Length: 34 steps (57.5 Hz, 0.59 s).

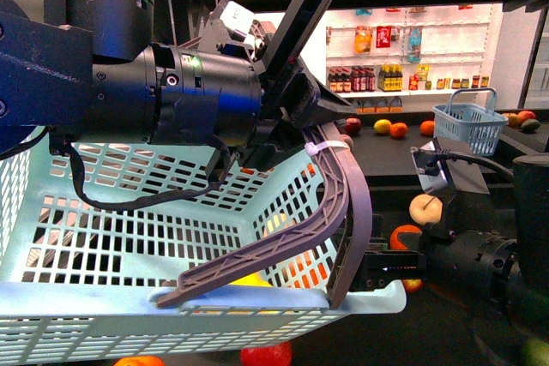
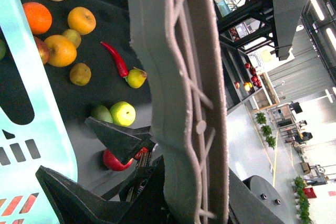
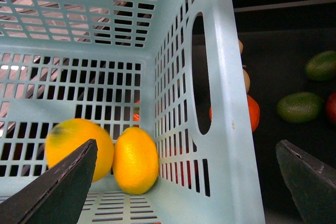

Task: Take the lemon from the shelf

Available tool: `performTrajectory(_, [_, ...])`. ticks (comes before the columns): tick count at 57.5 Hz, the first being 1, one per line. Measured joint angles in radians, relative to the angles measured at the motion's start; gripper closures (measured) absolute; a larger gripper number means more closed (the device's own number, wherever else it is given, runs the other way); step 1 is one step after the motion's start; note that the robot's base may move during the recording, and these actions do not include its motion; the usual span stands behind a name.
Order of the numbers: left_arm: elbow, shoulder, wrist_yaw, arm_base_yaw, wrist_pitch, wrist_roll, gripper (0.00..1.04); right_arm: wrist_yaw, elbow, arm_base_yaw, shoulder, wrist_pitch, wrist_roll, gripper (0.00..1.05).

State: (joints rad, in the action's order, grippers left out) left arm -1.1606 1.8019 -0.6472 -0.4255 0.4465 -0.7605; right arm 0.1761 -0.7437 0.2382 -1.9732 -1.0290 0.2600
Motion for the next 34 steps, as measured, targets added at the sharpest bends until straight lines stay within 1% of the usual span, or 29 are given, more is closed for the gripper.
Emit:
performTrajectory(8, [0.0, 0.0, 0.003, 0.0, 0.0, -0.006, 0.95, -0.011, 0.0, -0.034, 0.016, 0.031, 0.015, 0.02])
performTrajectory(13, [0.0, 0.0, -0.002, 0.0, 0.0, -0.01, 0.95, -0.075, 0.008, -0.066, 0.052, 0.052, 0.002, 0.02])
performTrajectory(19, [0.0, 0.0, -0.004, -0.001, 0.0, -0.013, 0.95, -0.182, 0.047, -0.105, 0.126, 0.089, -0.03, 0.02])
performTrajectory(24, [0.0, 0.0, -0.004, -0.002, 0.0, -0.014, 0.95, -0.234, 0.106, -0.141, 0.219, 0.121, -0.062, 0.02])
performTrajectory(29, [0.0, 0.0, -0.004, -0.003, 0.0, -0.014, 0.95, -0.255, 0.19, -0.179, 0.354, 0.149, -0.111, 0.02])
performTrajectory(34, [0.0, 0.0, -0.003, -0.003, 0.0, -0.015, 0.95, -0.238, 0.282, -0.221, 0.512, 0.204, -0.156, 0.02])
